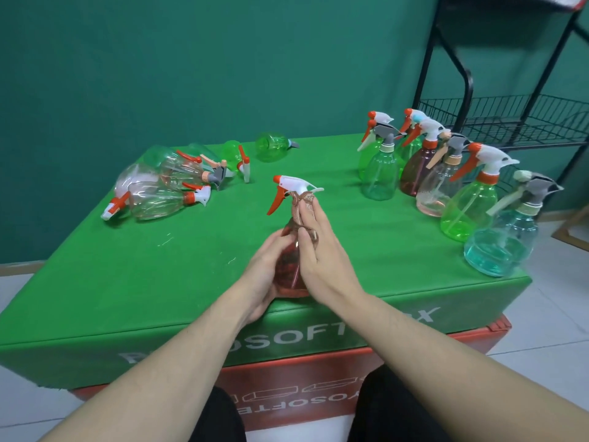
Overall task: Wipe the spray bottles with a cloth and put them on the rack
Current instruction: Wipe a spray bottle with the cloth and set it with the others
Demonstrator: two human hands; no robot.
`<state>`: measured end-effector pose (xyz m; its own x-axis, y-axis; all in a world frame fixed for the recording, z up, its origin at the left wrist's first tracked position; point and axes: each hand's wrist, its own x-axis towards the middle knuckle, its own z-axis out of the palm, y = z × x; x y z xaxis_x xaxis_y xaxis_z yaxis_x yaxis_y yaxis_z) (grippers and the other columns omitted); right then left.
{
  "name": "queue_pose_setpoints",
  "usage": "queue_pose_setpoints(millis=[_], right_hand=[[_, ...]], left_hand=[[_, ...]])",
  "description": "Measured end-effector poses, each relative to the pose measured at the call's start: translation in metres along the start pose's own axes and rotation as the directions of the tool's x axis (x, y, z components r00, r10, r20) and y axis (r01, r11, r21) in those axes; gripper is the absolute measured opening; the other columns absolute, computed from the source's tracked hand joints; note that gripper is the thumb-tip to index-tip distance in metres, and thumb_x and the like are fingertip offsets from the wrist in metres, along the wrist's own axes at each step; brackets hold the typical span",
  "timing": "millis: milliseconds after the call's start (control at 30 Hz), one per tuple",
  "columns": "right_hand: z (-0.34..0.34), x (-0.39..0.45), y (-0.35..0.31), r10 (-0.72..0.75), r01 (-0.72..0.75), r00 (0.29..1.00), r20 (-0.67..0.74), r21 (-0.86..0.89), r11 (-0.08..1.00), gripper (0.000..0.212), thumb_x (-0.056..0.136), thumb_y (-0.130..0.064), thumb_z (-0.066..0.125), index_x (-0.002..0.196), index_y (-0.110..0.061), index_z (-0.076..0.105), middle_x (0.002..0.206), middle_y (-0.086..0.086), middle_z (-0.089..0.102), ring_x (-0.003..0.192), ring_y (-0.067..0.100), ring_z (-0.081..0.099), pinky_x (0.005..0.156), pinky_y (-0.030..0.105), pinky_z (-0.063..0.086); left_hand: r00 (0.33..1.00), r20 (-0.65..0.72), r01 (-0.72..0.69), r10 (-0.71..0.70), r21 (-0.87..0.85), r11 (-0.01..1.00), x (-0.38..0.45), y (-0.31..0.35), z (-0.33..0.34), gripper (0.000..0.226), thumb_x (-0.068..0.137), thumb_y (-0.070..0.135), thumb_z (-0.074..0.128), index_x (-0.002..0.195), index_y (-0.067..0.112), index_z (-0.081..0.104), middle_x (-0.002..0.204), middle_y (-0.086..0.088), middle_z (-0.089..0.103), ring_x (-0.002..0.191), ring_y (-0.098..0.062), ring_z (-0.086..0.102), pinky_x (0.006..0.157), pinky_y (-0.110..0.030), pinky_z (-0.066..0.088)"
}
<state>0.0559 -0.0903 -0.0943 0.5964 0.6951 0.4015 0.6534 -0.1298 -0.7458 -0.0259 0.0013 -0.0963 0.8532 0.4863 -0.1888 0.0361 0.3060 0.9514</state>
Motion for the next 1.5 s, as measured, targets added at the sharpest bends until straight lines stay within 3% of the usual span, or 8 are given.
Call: queue_pose_setpoints(millis=[167,333,467,567,733,900,1200,1500], right_hand=[[-0.014,0.015,-0.005,0.203,-0.201,0.979,0.005,0.176,0.964,0.047,0.110,-0.034,0.026,0.157,-0.041,0.031,0.159,-0.011,0.038,0.141,0.009,0.041,0.118,0.030,0.030],[-0.023,0.026,-0.006,0.390,-0.365,0.921,0.014,0.384,0.848,0.047,0.103,-0.046,0.026,0.121,-0.034,0.068,0.115,0.002,0.072,0.108,0.021,0.066,0.104,0.043,0.048],[-0.027,0.029,0.004,0.578,-0.506,0.812,0.086,0.597,0.622,0.053,0.079,-0.063,0.038,0.090,-0.031,0.079,0.098,0.006,0.077,0.097,0.027,0.072,0.097,0.050,0.055],[-0.033,0.023,0.005,0.625,-0.504,0.767,0.145,0.739,0.447,0.049,0.096,-0.050,0.039,0.096,-0.022,0.079,0.098,0.007,0.078,0.100,0.029,0.073,0.095,0.048,0.057],[-0.037,0.014,0.006,0.544,-0.398,0.793,0.275,0.909,0.122,0.053,0.107,-0.038,0.030,0.117,-0.008,0.072,0.115,0.017,0.074,0.114,0.034,0.068,0.106,0.050,0.050],[-0.038,0.010,0.005,0.478,-0.313,0.816,0.327,0.943,-0.111,0.052,0.107,-0.031,0.029,0.122,0.001,0.068,0.118,0.023,0.071,0.109,0.034,0.070,0.097,0.046,0.055],[-0.050,0.004,0.007,0.432,-0.324,0.828,0.357,0.934,-0.151,0.056,0.109,-0.030,0.021,0.129,0.002,0.062,0.123,0.022,0.070,0.118,0.032,0.066,0.103,0.043,0.051],[-0.068,0.004,0.020,0.509,-0.330,0.789,0.344,0.936,-0.122,0.057,0.107,-0.035,0.023,0.125,-0.001,0.066,0.118,0.024,0.071,0.113,0.037,0.068,0.102,0.050,0.051]], left_hand=[[1.000,-0.001,-0.017,0.017,-0.010,1.000,0.002,0.004,0.011,0.070,0.067,0.051,0.079,0.131,0.031,0.061,0.116,-0.006,0.076,0.099,-0.029,0.075,0.083,-0.059,0.061],[0.995,-0.074,-0.067,0.063,-0.054,0.996,0.007,0.006,0.029,0.067,0.072,0.033,0.082,0.134,0.035,0.057,0.116,0.000,0.077,0.094,-0.022,0.077,0.082,-0.051,0.063],[0.986,-0.149,-0.096,0.079,-0.112,0.989,0.014,0.007,0.043,0.052,0.084,0.018,0.080,0.130,0.031,0.059,0.116,-0.004,0.076,0.093,-0.022,0.077,0.084,-0.051,0.063],[0.986,-0.154,-0.086,0.057,-0.191,0.978,0.018,0.009,0.053,0.047,0.084,0.025,0.078,0.128,0.020,0.063,0.111,-0.010,0.078,0.096,-0.026,0.076,0.093,-0.051,0.059],[0.985,-0.168,-0.092,0.030,-0.375,0.922,0.021,0.009,0.069,0.081,0.074,0.048,0.078,0.143,0.014,0.055,0.124,-0.013,0.073,0.112,-0.027,0.073,0.084,-0.038,0.057],[0.968,-0.218,-0.162,0.127,-0.151,0.975,0.023,0.003,0.077,0.072,0.071,0.052,0.076,0.135,0.031,0.052,0.119,-0.005,0.076,0.105,-0.021,0.075,0.095,-0.042,0.056],[0.883,-0.273,-0.316,0.383,0.258,0.913,0.044,0.010,0.066,0.061,0.079,0.025,0.087,0.126,0.028,0.048,0.113,0.006,0.070,0.102,-0.007,0.067,0.089,-0.027,0.050],[0.922,-0.175,-0.284,0.346,0.305,0.909,0.042,0.001,0.075,0.069,0.071,0.030,0.089,0.128,0.027,0.052,0.110,0.007,0.073,0.091,0.003,0.071,0.082,-0.019,0.050]])
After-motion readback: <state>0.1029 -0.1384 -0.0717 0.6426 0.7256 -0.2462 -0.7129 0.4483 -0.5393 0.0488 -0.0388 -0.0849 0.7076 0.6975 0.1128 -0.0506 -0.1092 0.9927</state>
